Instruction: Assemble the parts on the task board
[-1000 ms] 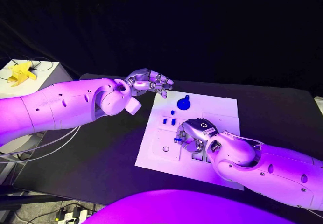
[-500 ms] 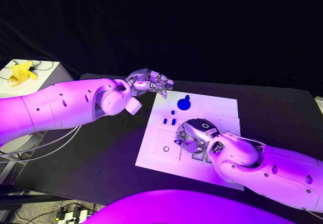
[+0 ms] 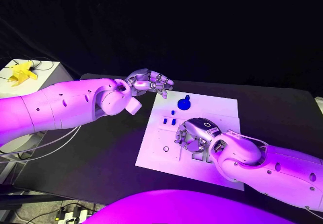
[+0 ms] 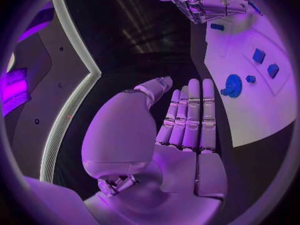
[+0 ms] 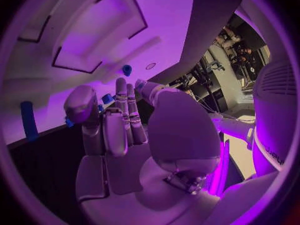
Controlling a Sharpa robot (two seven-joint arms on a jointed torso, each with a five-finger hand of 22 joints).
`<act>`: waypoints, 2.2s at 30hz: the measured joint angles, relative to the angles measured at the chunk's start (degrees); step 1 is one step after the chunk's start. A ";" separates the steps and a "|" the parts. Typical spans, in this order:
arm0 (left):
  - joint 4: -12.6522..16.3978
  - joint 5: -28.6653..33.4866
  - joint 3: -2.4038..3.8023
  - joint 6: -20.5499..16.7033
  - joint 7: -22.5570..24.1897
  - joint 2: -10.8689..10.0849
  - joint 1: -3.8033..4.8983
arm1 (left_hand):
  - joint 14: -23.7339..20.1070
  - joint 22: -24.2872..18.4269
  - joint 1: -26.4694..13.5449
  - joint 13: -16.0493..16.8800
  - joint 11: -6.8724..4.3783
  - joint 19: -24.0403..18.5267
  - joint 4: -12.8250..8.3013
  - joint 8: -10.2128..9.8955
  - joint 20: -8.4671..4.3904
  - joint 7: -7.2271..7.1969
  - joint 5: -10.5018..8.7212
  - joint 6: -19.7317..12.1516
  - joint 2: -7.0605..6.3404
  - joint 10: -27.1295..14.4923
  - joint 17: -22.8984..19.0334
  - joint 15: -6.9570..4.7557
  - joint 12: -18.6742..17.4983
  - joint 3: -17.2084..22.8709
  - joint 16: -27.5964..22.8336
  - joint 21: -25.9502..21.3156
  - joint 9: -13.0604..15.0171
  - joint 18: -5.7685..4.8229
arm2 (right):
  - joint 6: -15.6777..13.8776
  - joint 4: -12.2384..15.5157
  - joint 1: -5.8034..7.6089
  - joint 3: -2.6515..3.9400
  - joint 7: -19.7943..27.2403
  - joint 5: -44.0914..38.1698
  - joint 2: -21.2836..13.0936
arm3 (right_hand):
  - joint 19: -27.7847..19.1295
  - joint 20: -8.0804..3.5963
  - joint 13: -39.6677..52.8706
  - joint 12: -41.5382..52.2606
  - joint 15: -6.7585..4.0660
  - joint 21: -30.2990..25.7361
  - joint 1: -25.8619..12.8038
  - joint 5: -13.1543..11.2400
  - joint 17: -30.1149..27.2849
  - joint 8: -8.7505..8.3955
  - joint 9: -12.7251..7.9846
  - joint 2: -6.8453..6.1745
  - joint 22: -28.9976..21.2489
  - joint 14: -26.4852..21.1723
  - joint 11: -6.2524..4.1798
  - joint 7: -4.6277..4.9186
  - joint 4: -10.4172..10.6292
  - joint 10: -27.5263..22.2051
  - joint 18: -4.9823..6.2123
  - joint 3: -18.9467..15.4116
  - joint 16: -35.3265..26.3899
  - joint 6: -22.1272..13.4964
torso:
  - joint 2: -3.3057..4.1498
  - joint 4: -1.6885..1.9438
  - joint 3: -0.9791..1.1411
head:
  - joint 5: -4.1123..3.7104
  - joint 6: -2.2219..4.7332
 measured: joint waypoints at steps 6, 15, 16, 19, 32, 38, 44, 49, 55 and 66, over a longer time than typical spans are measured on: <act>0.08 0.00 0.00 0.00 -0.04 -0.08 0.00 | 0.00 0.00 0.00 0.00 0.00 0.00 0.00 0.00 0.00 0.00 0.00 0.00 0.00 0.00 0.00 0.00 0.00 0.00 0.00 0.00 0.00 0.00 | 0.00 -0.02 0.08 0.01 0.33 0.61 -0.25 | 0.00 0.00 0.06 -0.37 0.00 -1.08 1.36 0.11 -0.99 0.00 -0.02 -1.61 -0.01 0.00 0.00 0.38 0.21 0.00 0.00 -0.88 -0.06 -0.38 | 0.00 0.00 0.00 | 0.00 0.00; 0.16 0.00 -0.01 -0.01 -0.09 -0.32 0.00 | 0.00 -0.01 0.00 -0.01 0.00 0.00 0.17 -0.20 0.00 0.00 0.00 0.00 0.00 0.00 -0.01 0.00 0.00 -0.17 0.00 0.00 0.00 0.00 | -0.22 0.98 0.16 0.01 2.23 0.75 -2.16 | -1.29 0.84 0.29 -1.05 0.63 -6.72 4.13 1.96 -3.60 -2.47 -1.32 -5.14 -0.01 -0.22 1.33 1.44 -1.75 -2.00 0.00 -5.25 -1.63 -4.57 | 0.00 0.01 0.01 | 0.23 0.00; 0.17 0.00 -0.01 -0.01 -0.10 -0.33 0.00 | 0.00 -0.01 0.00 -0.01 0.00 0.00 0.17 -0.20 0.00 0.00 0.00 0.00 0.00 0.00 0.00 0.00 0.00 -0.17 0.00 0.00 0.00 0.00 | -0.30 1.18 0.17 0.01 2.60 0.75 -2.46 | -1.38 0.93 0.29 -1.05 0.63 -7.14 4.27 1.72 -3.77 -2.47 -1.33 -5.00 -0.01 -0.22 1.34 1.52 -1.84 -2.18 0.00 -5.48 -1.78 -4.65 | 0.00 0.00 0.02 | 0.25 0.00; 0.19 0.00 -0.01 -0.02 -0.11 -0.36 0.00 | 0.00 -0.01 0.00 -0.01 0.00 0.00 0.17 -0.20 0.00 0.00 0.00 0.00 0.00 0.00 0.00 0.00 0.00 -0.17 0.00 0.00 0.01 -0.01 | -0.52 1.73 0.19 0.01 3.40 0.75 -3.20 | -1.38 0.93 0.29 -1.05 0.84 -7.36 4.33 1.54 -3.91 -2.70 -1.39 -4.94 -0.01 -0.42 1.43 1.54 -1.82 -2.27 0.00 -5.63 -1.78 -4.67 | -0.01 -0.03 0.04 | 0.30 0.00; 0.22 0.00 -0.01 -0.02 -0.17 -0.41 0.00 | 0.00 -0.01 0.00 0.04 0.00 0.00 0.16 -0.20 0.00 0.00 0.00 0.00 0.00 0.00 0.06 0.00 0.00 -0.16 0.00 0.00 -0.05 0.00 | 0.08 1.57 0.39 0.03 6.10 0.19 -4.09 | -2.19 0.93 0.26 -1.28 0.92 -8.95 11.53 0.84 -5.32 -3.14 -1.74 -3.32 -0.02 -1.36 1.43 1.04 -5.48 -3.91 0.01 -5.27 -2.81 -4.78 | -0.01 -0.06 0.09 | 0.29 0.00; 0.18 0.00 -0.02 -0.02 -0.24 -0.35 0.00 | 0.00 -0.01 0.00 0.04 0.00 0.00 0.16 -0.20 0.00 0.00 0.00 0.00 0.00 0.00 0.06 0.00 0.00 -0.16 0.00 0.00 -0.05 0.00 | 0.46 0.48 0.40 0.03 7.50 -0.69 -3.19 | -2.19 0.93 -0.51 -2.02 0.61 -7.40 13.29 -0.02 -6.44 -3.14 -1.81 -2.51 0.03 -1.67 1.23 0.90 -7.15 -4.11 0.01 -2.96 -3.56 -3.80 | 0.02 -0.03 0.09 | 0.20 0.00; 0.17 0.00 -0.02 -0.02 -0.31 -0.33 0.00 | 0.00 -0.01 0.00 0.03 0.00 0.00 0.16 -0.20 0.00 0.00 0.00 0.00 0.00 0.00 0.06 0.00 0.00 -0.16 0.00 0.00 -0.05 0.00 | 1.15 -0.56 0.40 0.01 8.83 -1.47 -2.37 | -1.87 0.61 -1.45 -3.08 0.92 -4.92 13.59 -0.22 -9.69 -2.90 -1.81 -2.45 0.03 -3.42 1.48 1.01 -8.23 -4.72 0.01 -1.55 -5.73 -3.30 | 0.03 0.02 0.07 | 0.23 0.00; 0.17 0.00 -0.02 -0.02 -0.37 -0.35 0.00 | 0.00 -0.01 0.00 0.03 0.00 0.00 0.16 -0.20 0.00 0.00 0.00 0.00 0.00 0.00 0.05 0.00 0.00 -0.16 0.00 0.00 -0.05 0.00 | 2.39 -0.86 0.40 -0.03 9.71 -1.99 -1.90 | -2.80 0.93 -2.20 -4.00 1.63 -6.59 13.28 -0.22 -11.48 -2.91 -1.88 -2.76 0.03 -4.53 2.12 0.96 -8.71 -5.74 0.01 -1.07 -6.81 -2.95 | 0.05 0.03 0.04 | 0.32 0.00; 0.17 0.00 -0.03 -0.02 -0.42 -0.35 0.00 | 0.00 -0.02 0.00 0.03 0.00 0.00 0.16 -0.20 0.00 0.00 0.00 0.00 0.00 0.00 0.05 0.00 0.00 -0.16 0.00 0.00 -0.04 0.00 | 4.14 -0.99 0.40 -0.04 10.27 -2.61 -1.58 | -3.01 1.14 -2.46 -4.23 1.63 -6.97 13.05 -0.44 -12.08 -2.67 -1.88 -2.98 0.02 -4.94 2.36 1.01 -8.72 -6.06 0.01 -1.06 -7.10 -2.47 | 0.03 0.03 0.00 | 0.40 0.00; 0.19 -0.01 -0.03 -0.02 -0.50 -0.39 0.00 | 0.00 -0.02 0.00 0.02 0.00 0.00 0.33 -0.20 0.00 0.00 0.00 0.00 0.00 0.00 0.12 0.00 -0.20 0.00 0.00 0.00 -0.09 0.00 | 6.10 -1.05 0.40 -0.06 10.44 -3.84 -1.17 | -3.87 1.30 -2.82 -4.61 1.95 -8.01 12.14 -0.44 -12.68 -2.67 -1.88 -3.11 0.01 -5.25 2.59 0.97 -8.86 -6.85 0.01 -0.92 -7.33 -2.42 | 0.01 0.02 0.00 | 0.54 0.00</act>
